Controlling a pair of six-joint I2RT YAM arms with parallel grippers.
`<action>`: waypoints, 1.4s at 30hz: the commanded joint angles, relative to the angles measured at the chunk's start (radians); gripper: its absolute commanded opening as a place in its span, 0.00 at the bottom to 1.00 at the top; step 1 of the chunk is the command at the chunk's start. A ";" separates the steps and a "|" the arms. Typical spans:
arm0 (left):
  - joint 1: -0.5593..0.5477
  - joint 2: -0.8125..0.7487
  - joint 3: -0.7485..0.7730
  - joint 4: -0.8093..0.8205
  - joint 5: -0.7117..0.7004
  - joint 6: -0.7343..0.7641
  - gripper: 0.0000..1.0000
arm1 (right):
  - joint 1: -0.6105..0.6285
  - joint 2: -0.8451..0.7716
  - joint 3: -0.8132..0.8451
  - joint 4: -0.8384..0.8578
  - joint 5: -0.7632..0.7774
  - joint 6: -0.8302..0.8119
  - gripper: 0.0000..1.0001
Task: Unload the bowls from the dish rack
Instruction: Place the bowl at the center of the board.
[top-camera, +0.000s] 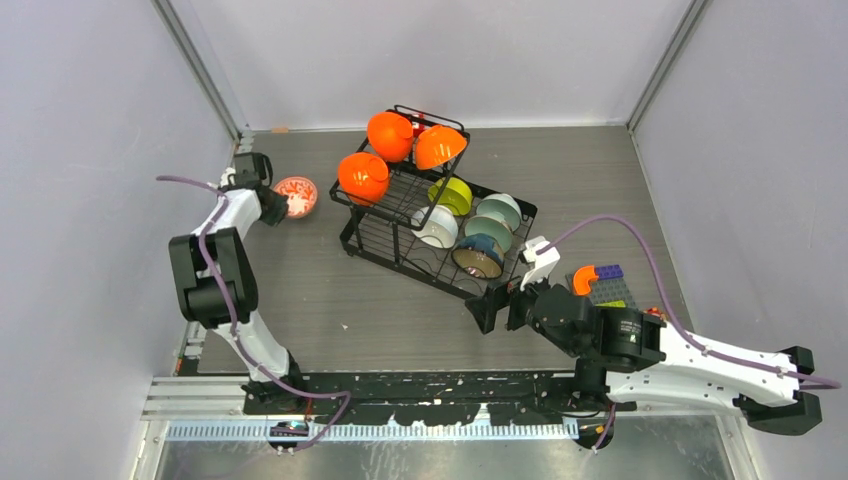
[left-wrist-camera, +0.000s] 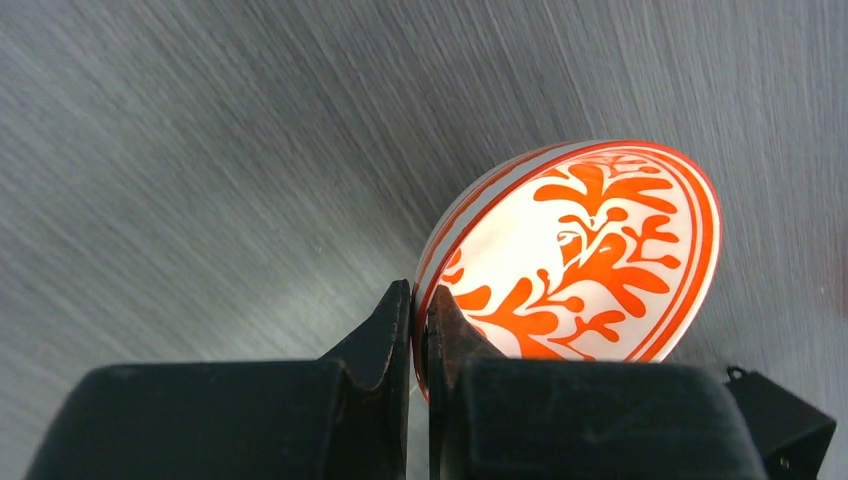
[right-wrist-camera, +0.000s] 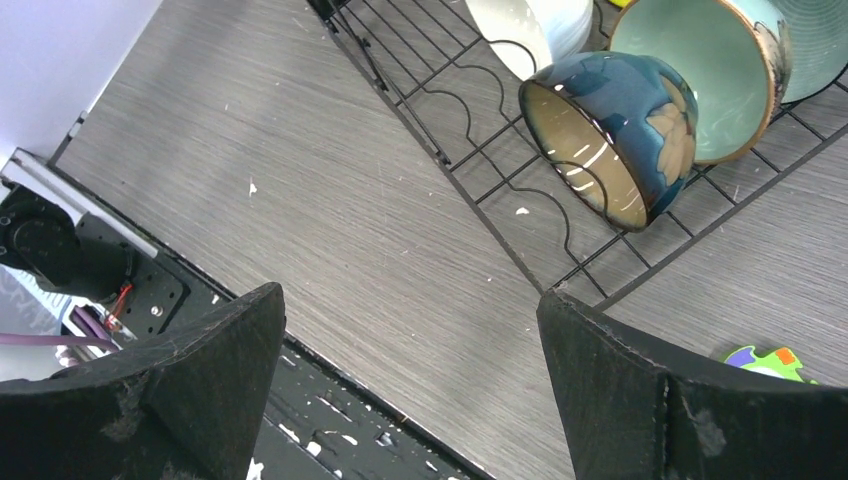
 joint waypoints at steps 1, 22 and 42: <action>0.009 0.050 0.095 0.136 -0.001 -0.066 0.00 | 0.004 -0.033 -0.035 0.050 0.076 -0.001 1.00; 0.011 0.262 0.273 0.129 -0.026 -0.077 0.00 | 0.003 -0.086 -0.122 0.004 0.118 0.081 1.00; 0.014 0.280 0.325 0.040 0.002 -0.040 0.39 | 0.003 -0.078 -0.108 0.000 0.124 0.086 1.00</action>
